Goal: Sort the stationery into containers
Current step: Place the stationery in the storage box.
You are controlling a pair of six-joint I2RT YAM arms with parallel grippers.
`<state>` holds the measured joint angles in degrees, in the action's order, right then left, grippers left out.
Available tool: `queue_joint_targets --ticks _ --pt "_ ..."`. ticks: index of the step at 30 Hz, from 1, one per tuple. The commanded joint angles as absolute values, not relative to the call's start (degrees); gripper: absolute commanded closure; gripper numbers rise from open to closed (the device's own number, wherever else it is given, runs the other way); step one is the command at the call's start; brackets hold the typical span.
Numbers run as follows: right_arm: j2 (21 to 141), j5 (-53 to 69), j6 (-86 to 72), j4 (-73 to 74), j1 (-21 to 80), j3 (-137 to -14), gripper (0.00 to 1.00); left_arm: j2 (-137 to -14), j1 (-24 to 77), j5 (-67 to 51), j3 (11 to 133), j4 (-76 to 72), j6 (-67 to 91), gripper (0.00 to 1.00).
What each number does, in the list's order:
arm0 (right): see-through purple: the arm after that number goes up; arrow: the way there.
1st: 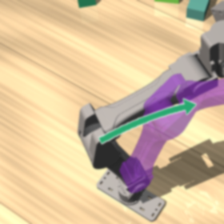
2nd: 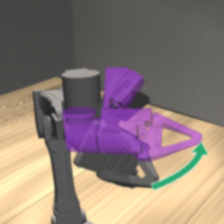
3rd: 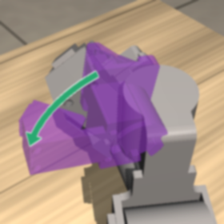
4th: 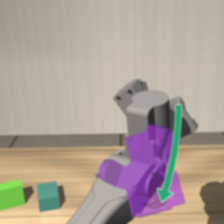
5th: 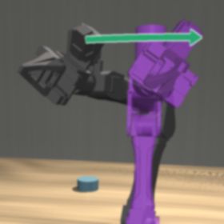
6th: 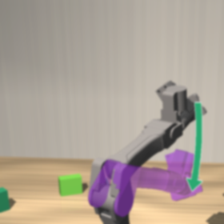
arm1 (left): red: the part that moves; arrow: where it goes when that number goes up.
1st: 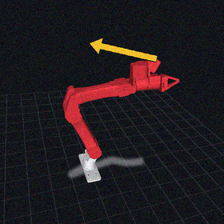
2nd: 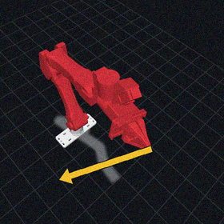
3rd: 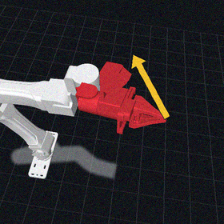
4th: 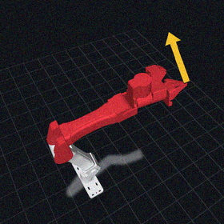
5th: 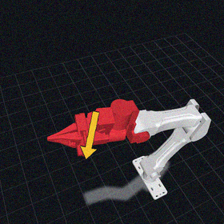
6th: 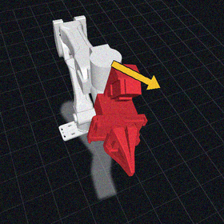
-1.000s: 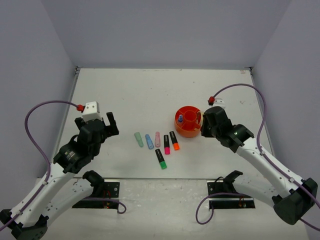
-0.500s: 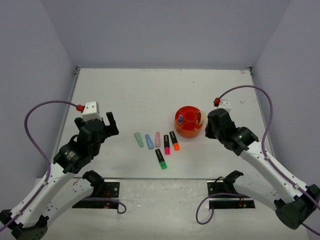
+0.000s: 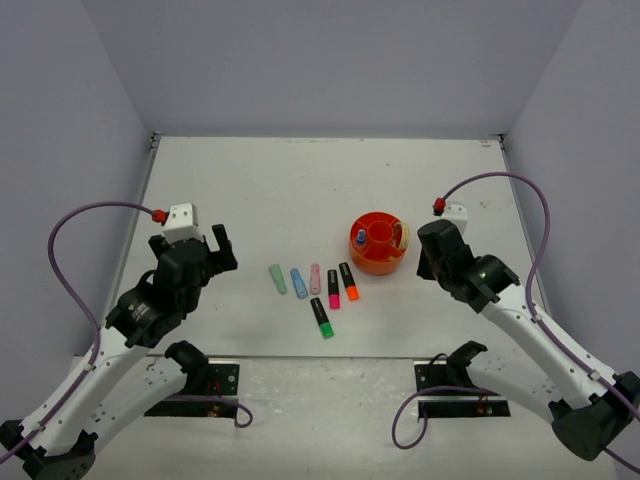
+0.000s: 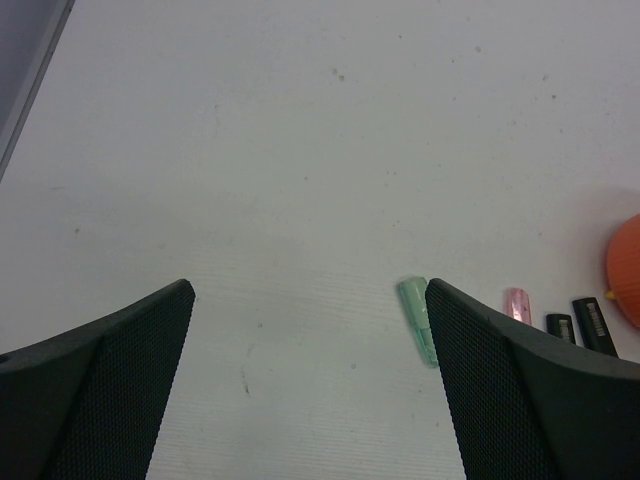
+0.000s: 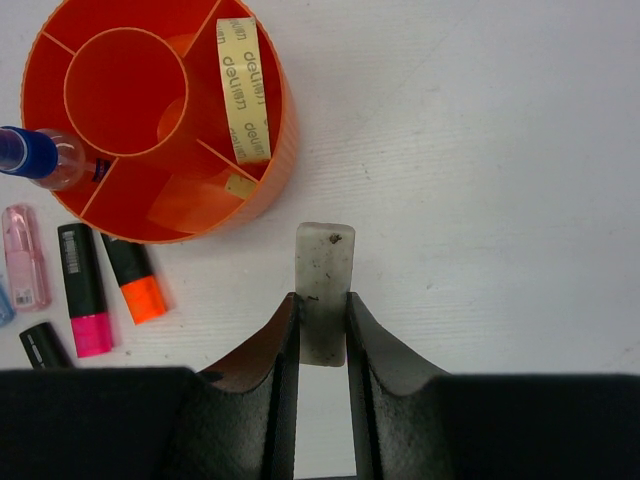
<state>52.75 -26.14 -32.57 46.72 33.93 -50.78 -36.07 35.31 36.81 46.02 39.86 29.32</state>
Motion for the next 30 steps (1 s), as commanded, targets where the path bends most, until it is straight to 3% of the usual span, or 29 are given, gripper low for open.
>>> queue_joint_targets --ticks 1,14,23,30 --pt "51.48 -28.16 -33.70 46.93 33.66 -51.42 1.00 -35.68 34.89 37.18 46.05 36.91 28.12 0.00" --pt "50.98 -27.05 -33.46 46.19 33.66 -51.66 1.00 -35.86 34.89 37.09 45.97 36.83 28.11 0.00" --pt "51.41 -12.24 -32.96 34.62 33.66 -49.70 1.00 -36.08 34.72 36.91 46.03 36.65 27.86 0.00" --pt "56.85 -8.59 -34.43 28.74 33.66 -50.58 1.00 -35.73 34.72 36.81 45.97 36.65 27.86 0.00"
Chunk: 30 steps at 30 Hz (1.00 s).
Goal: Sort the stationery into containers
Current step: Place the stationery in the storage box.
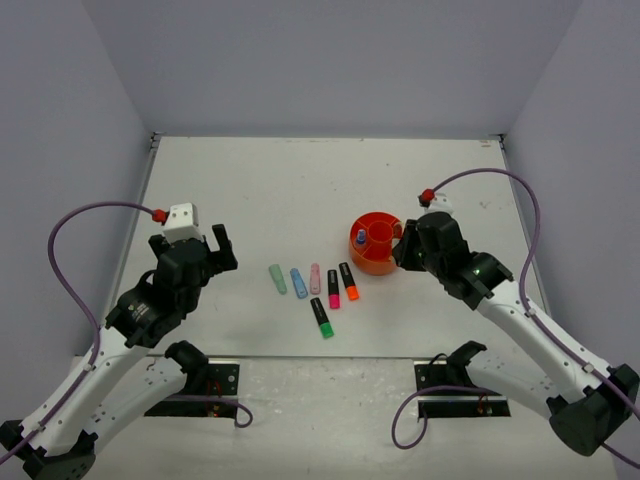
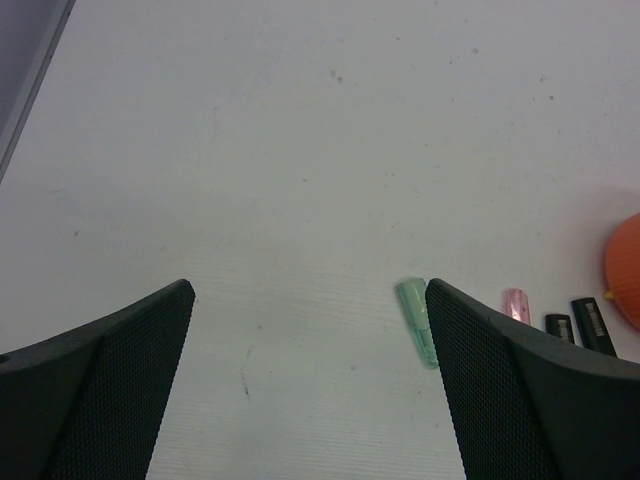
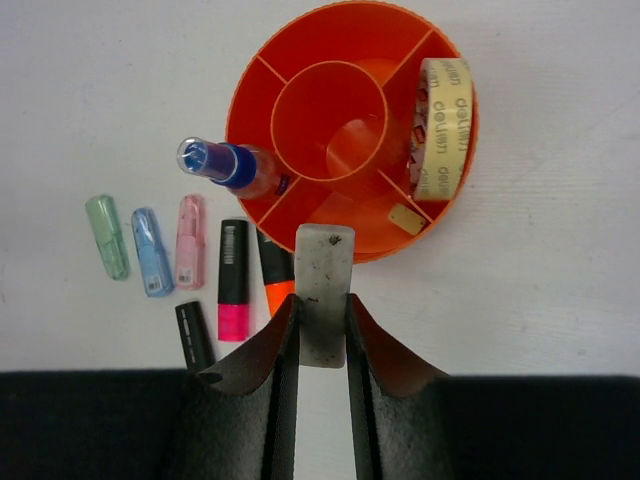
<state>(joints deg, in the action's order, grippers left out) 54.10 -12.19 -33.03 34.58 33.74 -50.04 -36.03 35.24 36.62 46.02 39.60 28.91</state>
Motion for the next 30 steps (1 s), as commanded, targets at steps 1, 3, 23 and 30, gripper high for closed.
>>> queue_joint_targets --ticks 1,3,23,30 --pt "57.68 -8.50 -34.65 28.18 33.66 -50.71 1.00 -35.60 34.72 36.77 45.97 36.65 27.86 0.00" --pt "58.74 -8.20 -35.07 27.25 33.66 -50.87 1.00 -35.40 34.72 36.81 45.88 36.65 27.86 0.00" --pt "58.34 -9.28 -42.83 17.46 33.66 -46.95 1.00 -34.10 34.72 35.89 45.70 36.33 27.63 0.00" --pt "59.96 -9.06 -48.30 12.31 33.66 -44.72 1.00 -33.90 34.72 35.63 45.70 36.21 27.60 0.00"
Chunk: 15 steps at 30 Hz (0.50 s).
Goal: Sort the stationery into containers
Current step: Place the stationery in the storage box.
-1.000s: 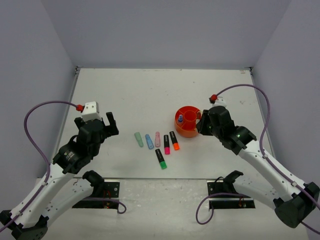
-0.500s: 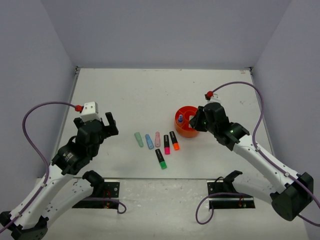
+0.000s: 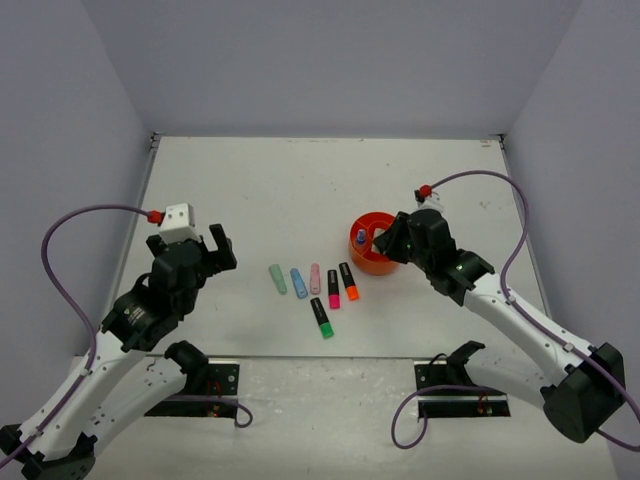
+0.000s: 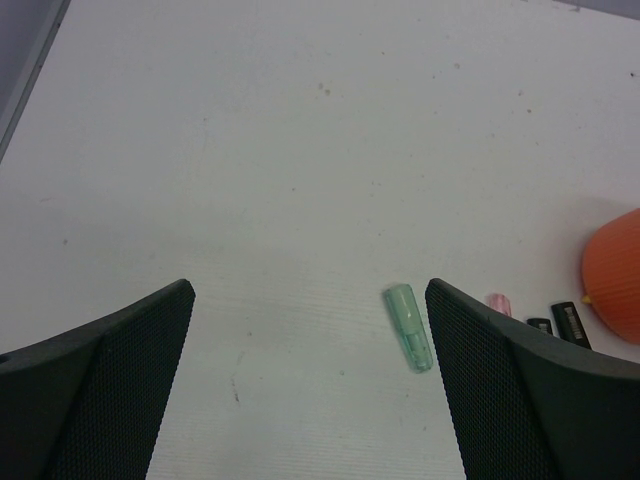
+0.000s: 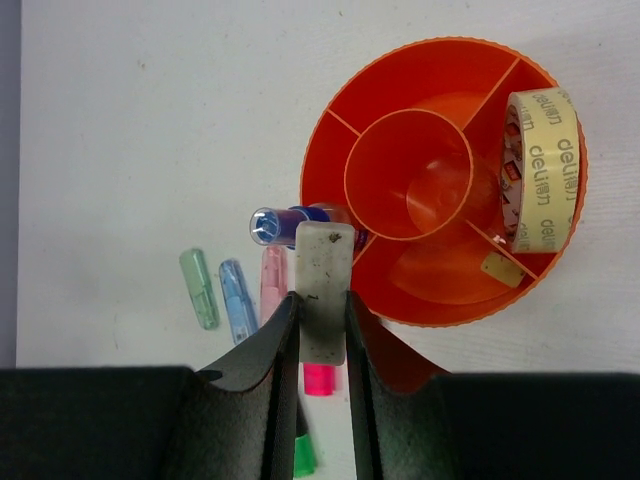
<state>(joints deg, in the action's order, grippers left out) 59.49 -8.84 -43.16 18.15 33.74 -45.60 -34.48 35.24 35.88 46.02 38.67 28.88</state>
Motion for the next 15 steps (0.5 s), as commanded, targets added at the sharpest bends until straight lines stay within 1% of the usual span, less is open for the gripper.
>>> queue_joint_targets --ticks 1,5,8,15 --pt "60.57 -8.97 -48.86 11.67 33.62 -44.51 1.00 -33.84 34.72 35.64 45.66 36.21 27.60 0.00" --pt "62.69 -9.15 -52.68 9.49 33.66 -43.84 1.00 -33.82 34.72 35.52 45.62 36.12 27.52 0.00" --pt "62.01 -10.18 -55.48 7.72 33.66 -41.52 1.00 -33.75 34.72 35.24 45.55 36.06 27.45 0.00" --pt "54.91 -14.35 -62.88 4.68 33.66 -32.47 1.00 -34.01 34.72 34.84 45.53 35.77 27.16 0.00"
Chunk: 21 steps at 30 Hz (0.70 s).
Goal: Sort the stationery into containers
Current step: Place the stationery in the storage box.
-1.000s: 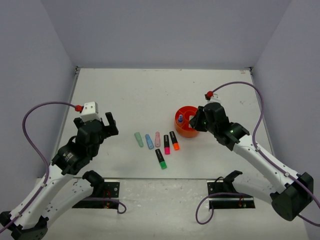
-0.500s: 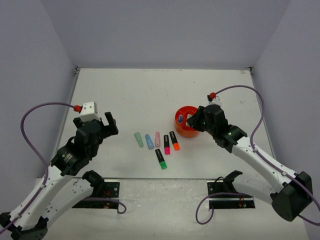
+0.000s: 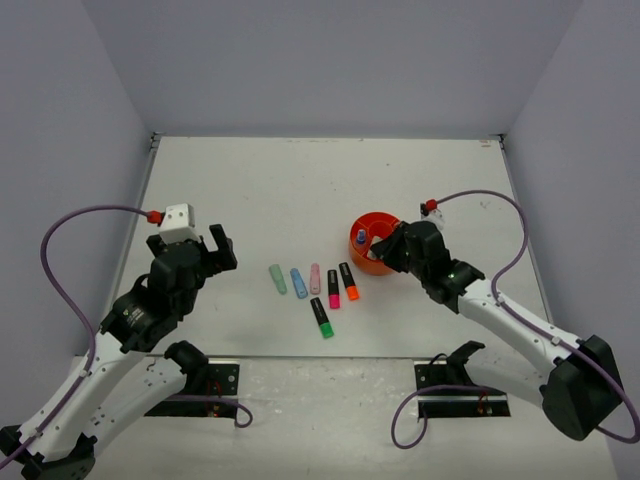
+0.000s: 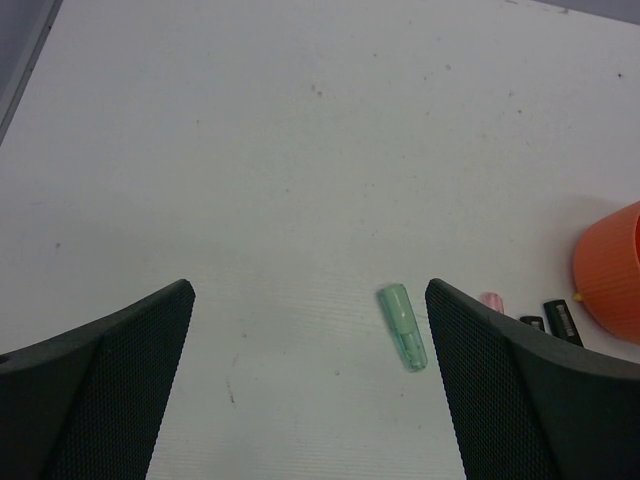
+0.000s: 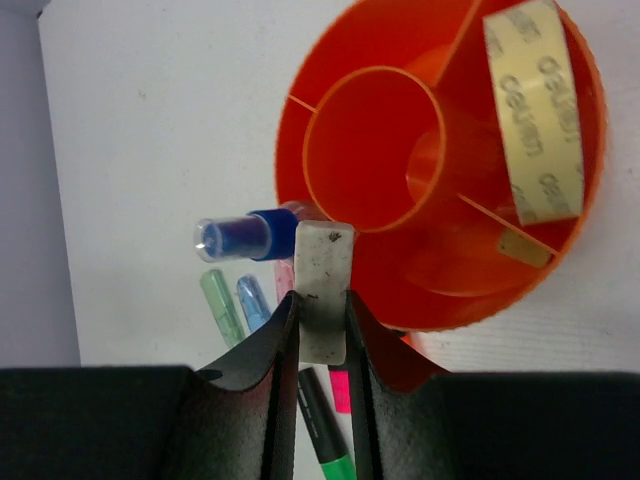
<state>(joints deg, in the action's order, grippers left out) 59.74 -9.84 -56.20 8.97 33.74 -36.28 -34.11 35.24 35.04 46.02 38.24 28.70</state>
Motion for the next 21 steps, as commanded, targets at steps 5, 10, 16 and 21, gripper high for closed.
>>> queue_joint_targets --ticks 5,10,16,21 --pt "50.40 -17.78 -68.20 4.49 33.66 -27.51 1.00 -34.01 34.72 34.63 45.53 35.70 27.07 0.00" --pt "50.71 -19.93 -72.15 5.24 33.66 -27.02 1.00 -34.01 34.67 34.54 45.44 35.68 27.07 0.00" --pt "52.80 -20.57 -77.20 4.72 33.66 -27.53 1.00 -33.95 34.72 34.61 45.44 35.67 27.07 0.00" --pt "53.55 -22.03 -79.81 4.63 33.66 -27.95 1.00 -34.10 34.72 34.25 45.35 35.60 26.98 0.00"
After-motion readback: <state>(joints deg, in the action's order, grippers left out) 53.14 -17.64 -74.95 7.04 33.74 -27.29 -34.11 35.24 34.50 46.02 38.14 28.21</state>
